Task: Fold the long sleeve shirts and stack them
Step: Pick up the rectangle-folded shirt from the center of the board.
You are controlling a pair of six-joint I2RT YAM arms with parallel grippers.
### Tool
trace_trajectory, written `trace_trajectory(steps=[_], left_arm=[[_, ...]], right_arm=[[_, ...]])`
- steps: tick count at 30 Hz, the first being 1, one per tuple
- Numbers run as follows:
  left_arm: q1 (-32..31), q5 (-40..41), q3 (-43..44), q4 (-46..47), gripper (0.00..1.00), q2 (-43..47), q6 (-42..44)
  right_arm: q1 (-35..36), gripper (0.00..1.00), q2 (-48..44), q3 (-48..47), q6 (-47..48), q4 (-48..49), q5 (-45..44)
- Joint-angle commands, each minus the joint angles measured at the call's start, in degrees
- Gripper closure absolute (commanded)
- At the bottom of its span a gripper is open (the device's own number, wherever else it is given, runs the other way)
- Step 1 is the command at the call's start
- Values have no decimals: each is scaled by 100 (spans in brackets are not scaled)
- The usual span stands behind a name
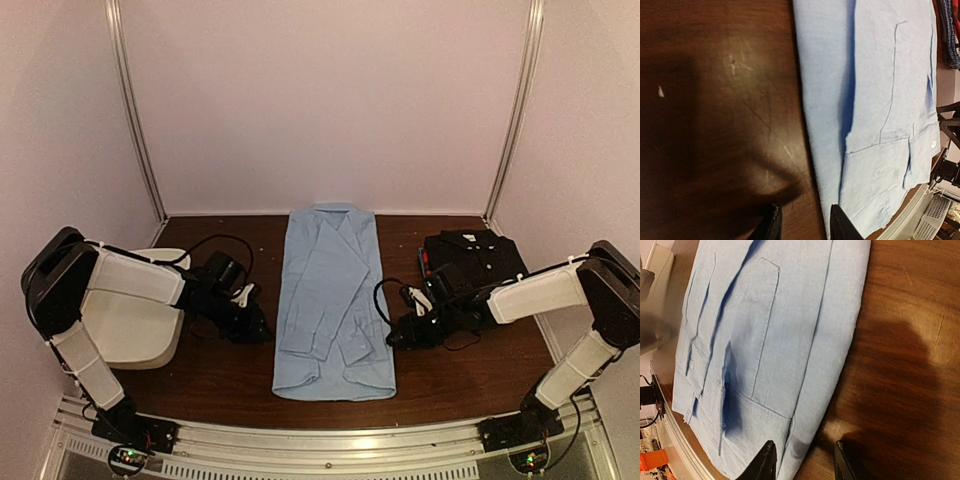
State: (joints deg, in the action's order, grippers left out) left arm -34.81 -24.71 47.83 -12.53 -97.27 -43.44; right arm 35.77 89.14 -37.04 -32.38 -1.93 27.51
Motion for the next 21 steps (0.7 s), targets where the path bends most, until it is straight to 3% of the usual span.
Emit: trace_trajectory(steps=[1, 21], left_arm=[[-188, -149, -249, 372, 66, 190, -373], [-573, -325, -401, 687, 65, 54, -805]], right_arm=[[136, 59, -269, 332, -287, 148, 202], [482, 61, -309, 1015, -1055, 1092, 730]])
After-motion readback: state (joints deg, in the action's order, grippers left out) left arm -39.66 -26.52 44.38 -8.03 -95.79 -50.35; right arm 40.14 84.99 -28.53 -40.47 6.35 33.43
